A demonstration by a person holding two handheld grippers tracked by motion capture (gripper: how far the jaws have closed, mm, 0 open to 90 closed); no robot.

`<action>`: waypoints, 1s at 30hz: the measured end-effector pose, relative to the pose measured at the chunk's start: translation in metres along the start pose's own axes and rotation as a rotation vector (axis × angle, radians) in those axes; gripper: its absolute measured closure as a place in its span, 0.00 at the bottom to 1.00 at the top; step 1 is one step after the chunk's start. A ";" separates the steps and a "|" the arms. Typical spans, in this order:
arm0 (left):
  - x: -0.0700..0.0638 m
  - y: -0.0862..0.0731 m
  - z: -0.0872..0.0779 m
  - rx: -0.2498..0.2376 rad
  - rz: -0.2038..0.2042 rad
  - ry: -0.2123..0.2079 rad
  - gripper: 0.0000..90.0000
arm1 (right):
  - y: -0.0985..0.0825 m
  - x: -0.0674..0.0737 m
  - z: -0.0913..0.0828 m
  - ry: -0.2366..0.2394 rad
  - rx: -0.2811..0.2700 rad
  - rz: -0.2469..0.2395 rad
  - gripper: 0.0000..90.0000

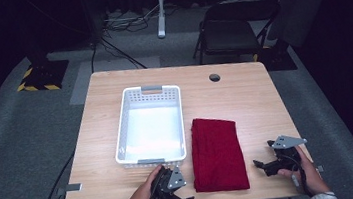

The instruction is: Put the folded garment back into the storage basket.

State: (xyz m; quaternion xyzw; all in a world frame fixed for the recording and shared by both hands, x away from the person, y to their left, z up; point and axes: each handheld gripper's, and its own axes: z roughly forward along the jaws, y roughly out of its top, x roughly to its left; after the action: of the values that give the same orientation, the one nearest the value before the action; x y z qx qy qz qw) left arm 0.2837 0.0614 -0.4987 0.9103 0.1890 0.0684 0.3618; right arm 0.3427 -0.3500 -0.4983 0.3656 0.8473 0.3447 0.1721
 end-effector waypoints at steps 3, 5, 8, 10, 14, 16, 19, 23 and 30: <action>0.000 0.000 0.000 -0.001 -0.001 -0.001 0.08 | 0.000 -0.001 0.000 0.014 0.008 0.015 0.00; 0.000 0.000 0.000 -0.002 0.000 0.000 0.09 | 0.000 -0.001 0.001 0.021 0.010 0.016 0.00; -0.001 0.000 0.000 -0.004 -0.006 0.006 0.08 | 0.000 0.000 0.001 0.030 0.013 0.017 0.00; -0.001 0.000 0.000 -0.002 -0.011 0.007 0.08 | 0.000 0.000 0.001 0.032 0.014 0.018 0.00; -0.001 0.001 0.001 0.001 -0.007 0.002 0.08 | 0.001 0.000 0.002 0.032 0.014 0.020 0.00; -0.001 0.002 0.000 0.014 -0.004 0.006 0.08 | 0.001 0.000 0.002 0.031 0.014 0.022 0.00; -0.001 0.004 0.001 0.027 -0.010 0.010 0.07 | 0.001 0.000 0.002 0.029 0.014 0.023 0.00; 0.000 0.006 0.001 0.046 -0.010 0.012 0.06 | 0.001 0.000 0.002 0.029 0.014 0.023 0.00; -0.003 0.008 0.002 0.048 -0.001 0.003 0.07 | 0.001 0.000 0.002 0.029 0.014 0.024 0.00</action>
State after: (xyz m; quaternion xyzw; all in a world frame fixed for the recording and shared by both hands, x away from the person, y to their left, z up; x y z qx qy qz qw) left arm 0.2836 0.0534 -0.4946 0.9186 0.1917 0.0648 0.3396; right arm 0.3441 -0.3490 -0.4989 0.3717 0.8477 0.3462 0.1531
